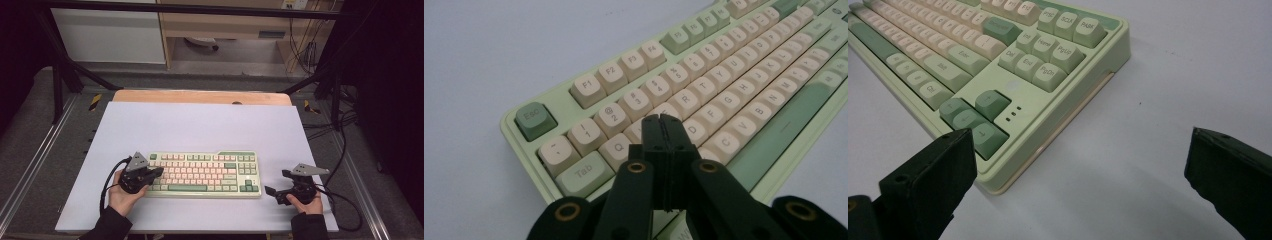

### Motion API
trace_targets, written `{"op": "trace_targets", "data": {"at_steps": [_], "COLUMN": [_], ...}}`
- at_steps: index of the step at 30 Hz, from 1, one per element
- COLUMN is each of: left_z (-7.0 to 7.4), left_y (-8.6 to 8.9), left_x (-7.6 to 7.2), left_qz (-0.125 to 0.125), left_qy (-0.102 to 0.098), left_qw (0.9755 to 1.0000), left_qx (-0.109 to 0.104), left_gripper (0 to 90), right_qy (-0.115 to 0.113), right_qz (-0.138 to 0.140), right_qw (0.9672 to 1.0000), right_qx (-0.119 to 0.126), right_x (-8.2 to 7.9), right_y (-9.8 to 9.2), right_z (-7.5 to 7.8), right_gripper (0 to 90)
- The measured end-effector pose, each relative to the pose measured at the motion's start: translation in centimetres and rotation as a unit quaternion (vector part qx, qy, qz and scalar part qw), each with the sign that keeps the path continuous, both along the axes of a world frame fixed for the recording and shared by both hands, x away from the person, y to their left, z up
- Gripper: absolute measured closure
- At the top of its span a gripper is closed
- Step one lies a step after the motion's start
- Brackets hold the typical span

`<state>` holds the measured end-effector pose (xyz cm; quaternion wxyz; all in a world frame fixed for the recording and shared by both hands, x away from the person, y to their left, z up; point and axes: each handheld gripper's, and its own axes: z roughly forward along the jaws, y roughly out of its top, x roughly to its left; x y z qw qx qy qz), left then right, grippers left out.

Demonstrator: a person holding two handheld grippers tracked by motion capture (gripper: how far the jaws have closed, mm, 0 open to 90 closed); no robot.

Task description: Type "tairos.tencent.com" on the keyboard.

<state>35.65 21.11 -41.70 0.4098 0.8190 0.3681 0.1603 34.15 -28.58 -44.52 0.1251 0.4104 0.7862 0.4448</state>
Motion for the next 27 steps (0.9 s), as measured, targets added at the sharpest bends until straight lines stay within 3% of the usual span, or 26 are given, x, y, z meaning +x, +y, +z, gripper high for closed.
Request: {"op": "trace_targets", "data": {"at_steps": [27], "left_z": [1.0], "left_y": [-2.2], "left_x": [0.3], "left_qz": [-0.018], "left_qy": [-0.013], "left_qw": [0.9997], "left_qx": [0.002], "left_gripper": [90.0], "right_qy": [-0.005], "right_qz": [0.002], "right_qw": [1.0000], "right_qx": [-0.003], "right_x": [0.0], "right_y": [0.3], "right_z": [0.3], "right_gripper": [2.5]}}
